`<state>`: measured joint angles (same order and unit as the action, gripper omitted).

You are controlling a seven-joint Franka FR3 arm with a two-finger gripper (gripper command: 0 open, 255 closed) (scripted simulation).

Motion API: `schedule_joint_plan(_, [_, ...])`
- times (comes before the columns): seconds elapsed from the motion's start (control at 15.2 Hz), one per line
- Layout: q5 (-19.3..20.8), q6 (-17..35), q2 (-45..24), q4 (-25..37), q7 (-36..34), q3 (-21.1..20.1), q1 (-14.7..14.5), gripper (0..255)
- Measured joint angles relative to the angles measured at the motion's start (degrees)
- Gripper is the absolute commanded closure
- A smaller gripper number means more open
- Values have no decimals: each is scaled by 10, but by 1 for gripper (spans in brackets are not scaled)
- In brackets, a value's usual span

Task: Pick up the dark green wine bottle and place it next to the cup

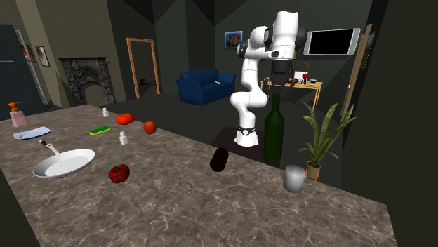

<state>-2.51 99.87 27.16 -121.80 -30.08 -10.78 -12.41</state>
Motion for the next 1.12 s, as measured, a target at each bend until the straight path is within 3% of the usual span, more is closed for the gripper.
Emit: schedule_joint_plan(1.12, [-4, 128, 0, -129, -3, -7, -3, 255])
